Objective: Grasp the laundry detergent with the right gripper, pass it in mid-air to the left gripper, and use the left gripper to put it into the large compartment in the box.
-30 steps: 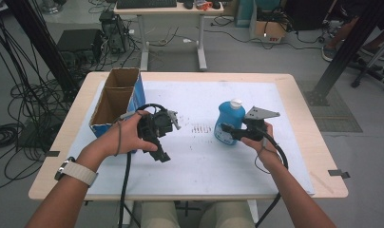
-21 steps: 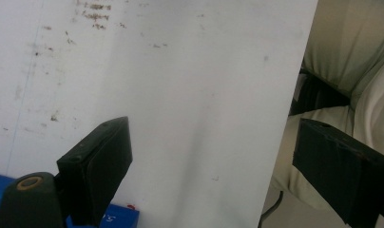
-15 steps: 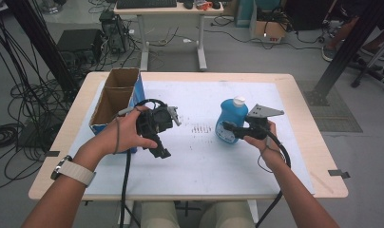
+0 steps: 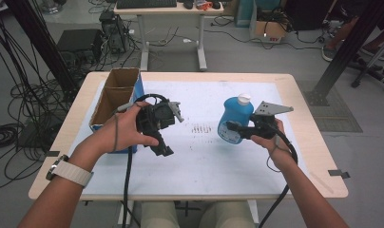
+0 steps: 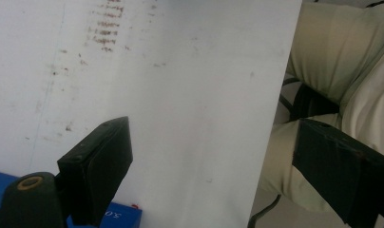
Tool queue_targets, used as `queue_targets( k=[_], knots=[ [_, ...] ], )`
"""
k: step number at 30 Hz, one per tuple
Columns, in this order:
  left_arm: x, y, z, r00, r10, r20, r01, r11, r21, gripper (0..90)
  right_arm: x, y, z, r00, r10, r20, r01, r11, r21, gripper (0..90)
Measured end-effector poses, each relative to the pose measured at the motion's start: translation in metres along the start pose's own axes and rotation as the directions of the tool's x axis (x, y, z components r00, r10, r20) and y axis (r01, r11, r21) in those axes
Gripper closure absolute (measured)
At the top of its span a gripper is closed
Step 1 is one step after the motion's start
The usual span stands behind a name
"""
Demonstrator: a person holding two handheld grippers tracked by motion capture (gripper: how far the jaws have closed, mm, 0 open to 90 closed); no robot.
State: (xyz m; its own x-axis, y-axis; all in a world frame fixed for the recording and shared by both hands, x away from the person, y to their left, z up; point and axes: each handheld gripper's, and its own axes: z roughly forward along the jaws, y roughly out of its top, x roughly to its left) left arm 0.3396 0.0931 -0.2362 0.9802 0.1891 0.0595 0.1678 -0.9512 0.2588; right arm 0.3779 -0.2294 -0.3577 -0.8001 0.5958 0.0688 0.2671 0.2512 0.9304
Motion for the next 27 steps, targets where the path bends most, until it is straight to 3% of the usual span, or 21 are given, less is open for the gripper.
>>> queue_targets(
  k=[3,10,11,15,19,22,26,27],
  knots=[
    [-0.002,0.004,-0.005,1.0,0.002,-0.005,-0.002,1.0,-0.006,12.0,0.003,0.005,-0.006,0.9997,0.007,-0.021,-0.006,1.0,0.015,43.0],
    [-0.005,0.013,-0.02,0.9998,0.009,-0.017,-0.01,0.9999,-0.012,10.7,0.012,0.017,-0.02,0.9936,-0.038,-0.107,0.042,0.999,0.033,42.9],
    [-0.005,0.016,-0.024,0.9997,0.013,-0.021,-0.014,0.9998,-0.016,10.2,0.016,0.021,-0.023,0.9895,-0.053,-0.134,0.059,0.997,0.04,42.9],
    [-0.006,0.02,-0.031,0.9994,0.018,-0.03,-0.019,0.9996,-0.021,9.1,0.023,0.027,-0.026,0.9831,-0.073,-0.168,0.082,0.995,0.047,42.9],
    [-0.009,0.028,-0.043,0.999,0.019,-0.041,-0.02,0.9994,-0.029,8.6,0.032,0.035,-0.028,0.9689,-0.089,-0.231,0.101,0.994,0.041,42.9],
    [-0.011,0.031,-0.047,0.999,0.019,-0.041,-0.021,0.9992,-0.035,8.6,0.036,0.038,-0.029,0.9639,-0.096,-0.248,0.109,0.993,0.038,42.9],
    [-0.019,0.041,-0.056,0.9987,0.045,-0.026,-0.046,0.9974,-0.055,8.1,0.044,0.044,-0.029,0.9469,-0.128,-0.295,0.145,0.989,0.036,42.9],
    [-0.019,0.041,-0.056,0.9987,0.045,-0.026,-0.046,0.9974,-0.055,8.1,0.044,0.044,-0.029,0.9469,-0.128,-0.295,0.145,0.989,0.036,42.9]
  ],
)
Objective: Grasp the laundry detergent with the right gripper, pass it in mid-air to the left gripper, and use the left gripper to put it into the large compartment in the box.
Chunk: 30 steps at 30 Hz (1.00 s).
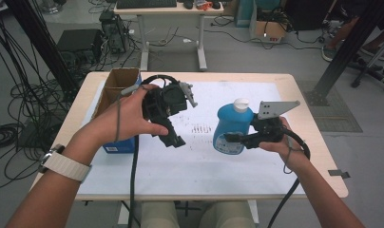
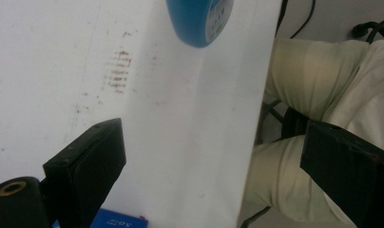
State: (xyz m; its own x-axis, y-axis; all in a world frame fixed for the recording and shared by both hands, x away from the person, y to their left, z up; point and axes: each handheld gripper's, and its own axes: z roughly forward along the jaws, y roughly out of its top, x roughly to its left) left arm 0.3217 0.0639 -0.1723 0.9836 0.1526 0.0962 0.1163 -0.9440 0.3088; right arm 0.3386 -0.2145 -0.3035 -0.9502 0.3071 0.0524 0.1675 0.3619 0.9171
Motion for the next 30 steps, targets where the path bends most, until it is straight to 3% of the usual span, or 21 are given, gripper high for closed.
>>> queue_targets(
  k=[13,30],
  knots=[
    [-0.006,0.011,-0.008,0.9991,0.04,0.015,-0.04,0.9992,-0.001,8.2,0.015,0.011,0.011,0.9893,-0.061,-0.133,0.061,0.998,0.001,43.0],
    [-0.006,0.019,-0.011,0.9977,0.055,0.041,-0.054,0.9985,-0.003,8.1,0.025,0.012,0.027,0.9768,-0.094,-0.192,0.098,0.995,0.012,43.0]
  ],
)
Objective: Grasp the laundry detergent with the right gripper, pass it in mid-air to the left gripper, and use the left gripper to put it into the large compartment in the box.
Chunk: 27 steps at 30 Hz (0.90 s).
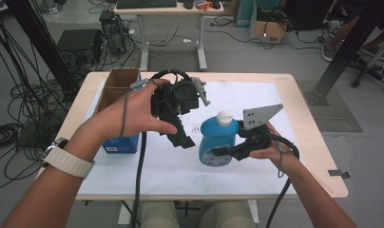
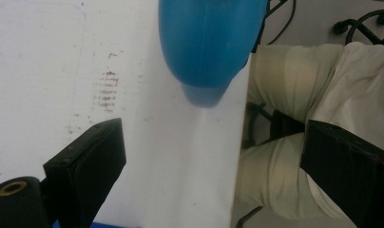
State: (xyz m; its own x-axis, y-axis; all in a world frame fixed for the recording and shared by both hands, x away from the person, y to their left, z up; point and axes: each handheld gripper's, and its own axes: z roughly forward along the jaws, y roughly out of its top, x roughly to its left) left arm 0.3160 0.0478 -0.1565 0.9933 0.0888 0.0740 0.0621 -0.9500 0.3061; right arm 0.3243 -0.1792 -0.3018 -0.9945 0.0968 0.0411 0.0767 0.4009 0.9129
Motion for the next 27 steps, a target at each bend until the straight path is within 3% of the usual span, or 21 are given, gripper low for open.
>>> queue_targets(
  k=[18,27],
  knots=[
    [0.006,0.003,0.003,0.9996,0.009,0.029,-0.009,1.0,-0.004,7.7,-0.003,-0.003,0.021,0.9994,-0.015,-0.032,0.016,1.0,0.025,43.0],
    [0.01,0.005,0.005,0.9995,0.013,0.028,-0.013,0.9999,-0.004,7.6,-0.006,-0.005,0.027,0.9997,-0.01,-0.024,0.011,1.0,0.028,43.0]
  ],
)
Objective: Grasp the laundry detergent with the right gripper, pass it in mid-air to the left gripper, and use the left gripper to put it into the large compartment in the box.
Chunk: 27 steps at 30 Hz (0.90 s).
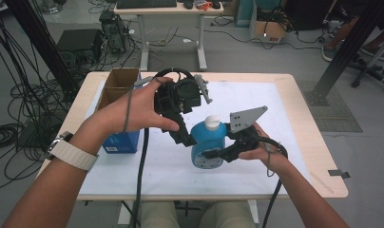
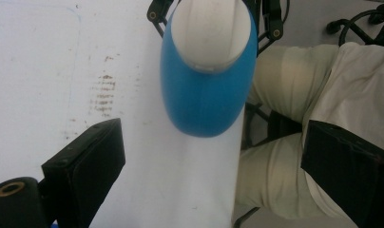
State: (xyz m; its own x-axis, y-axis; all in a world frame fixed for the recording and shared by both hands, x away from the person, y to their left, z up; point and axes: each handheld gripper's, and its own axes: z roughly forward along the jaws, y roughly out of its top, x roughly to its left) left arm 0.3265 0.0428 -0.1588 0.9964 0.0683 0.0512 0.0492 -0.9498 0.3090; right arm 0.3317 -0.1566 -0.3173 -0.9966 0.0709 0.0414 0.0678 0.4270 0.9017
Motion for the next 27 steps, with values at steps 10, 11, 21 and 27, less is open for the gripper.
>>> queue_targets(
  k=[10,11,21,27],
  knots=[
    [0.004,0.005,0.001,1.0,0.009,-0.001,-0.009,1.0,-0.001,7.5,-0.003,0.0,0.006,1.0,0.004,-0.008,-0.004,0.999,0.032,43.1],
    [0.004,0.006,0.001,0.9999,0.01,-0.001,-0.01,0.9999,0.0,7.5,-0.003,0.0,0.006,1.0,0.004,-0.008,-0.004,0.999,0.032,43.1],
    [0.007,0.009,0.003,0.9998,0.02,-0.002,-0.02,0.9998,0.005,7.4,-0.006,0.0,0.009,1.0,0.004,-0.005,-0.004,0.999,0.035,43.1],
    [0.008,0.012,0.001,0.9996,0.028,-0.004,-0.027,0.9996,0.008,7.4,-0.008,0.001,0.011,1.0,0.001,-0.005,0.0,0.999,0.035,43.1]
  ],
)
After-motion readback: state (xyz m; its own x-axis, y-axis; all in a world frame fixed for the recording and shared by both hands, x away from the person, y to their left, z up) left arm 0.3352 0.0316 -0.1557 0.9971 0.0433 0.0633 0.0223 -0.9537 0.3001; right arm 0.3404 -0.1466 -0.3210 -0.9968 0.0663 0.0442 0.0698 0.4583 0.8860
